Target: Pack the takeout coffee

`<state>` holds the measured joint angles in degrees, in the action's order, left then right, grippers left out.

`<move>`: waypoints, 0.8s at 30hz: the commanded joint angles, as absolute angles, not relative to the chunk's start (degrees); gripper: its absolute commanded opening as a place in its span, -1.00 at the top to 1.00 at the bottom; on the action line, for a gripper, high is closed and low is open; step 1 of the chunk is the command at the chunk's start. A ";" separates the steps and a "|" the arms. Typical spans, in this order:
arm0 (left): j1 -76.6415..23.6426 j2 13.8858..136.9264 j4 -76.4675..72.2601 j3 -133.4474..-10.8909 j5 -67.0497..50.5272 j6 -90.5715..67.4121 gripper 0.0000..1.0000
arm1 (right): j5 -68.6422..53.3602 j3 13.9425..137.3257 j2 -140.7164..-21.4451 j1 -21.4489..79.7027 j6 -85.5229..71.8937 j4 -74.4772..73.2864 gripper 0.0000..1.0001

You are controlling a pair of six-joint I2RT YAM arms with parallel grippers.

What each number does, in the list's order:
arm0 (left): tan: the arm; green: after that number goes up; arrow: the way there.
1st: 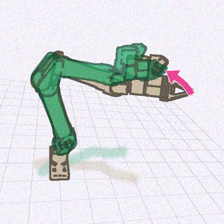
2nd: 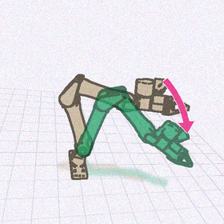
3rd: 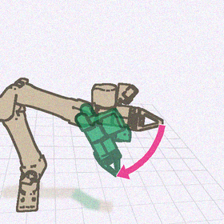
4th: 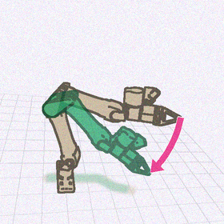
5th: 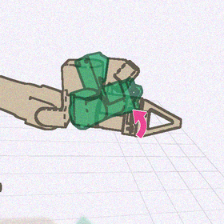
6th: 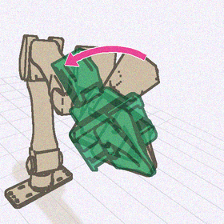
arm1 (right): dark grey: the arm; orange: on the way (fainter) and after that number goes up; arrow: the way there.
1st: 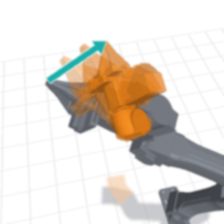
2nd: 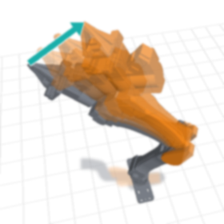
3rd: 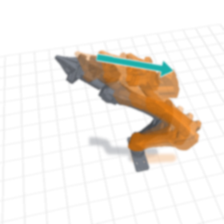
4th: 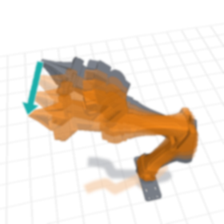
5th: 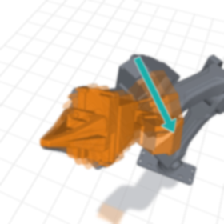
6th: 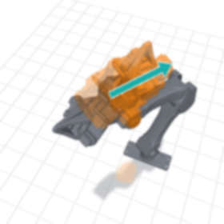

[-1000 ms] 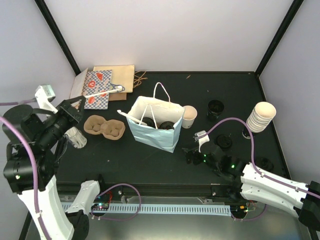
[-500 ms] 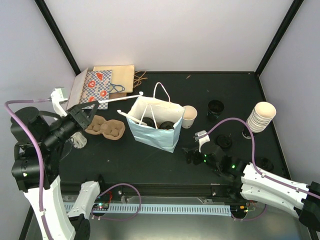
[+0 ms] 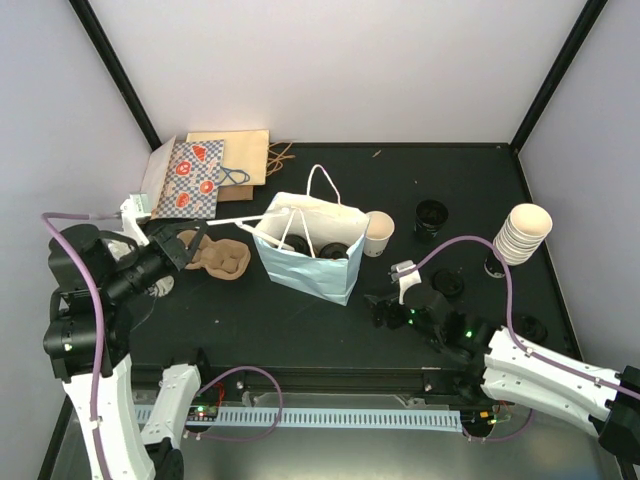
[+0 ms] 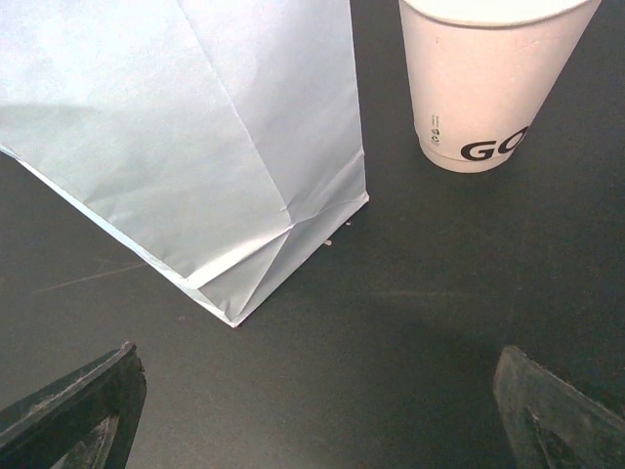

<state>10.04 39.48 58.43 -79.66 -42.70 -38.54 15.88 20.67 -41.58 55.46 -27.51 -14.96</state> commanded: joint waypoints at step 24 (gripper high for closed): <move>-13.28 47.97 56.10 -76.06 -16.95 -41.82 0.97 | 16.67 20.59 -40.06 55.28 -27.66 -13.45 -1.00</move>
<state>-9.39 45.54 56.93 -74.74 -26.87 -40.42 15.90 20.67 -40.64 55.46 -27.51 -14.96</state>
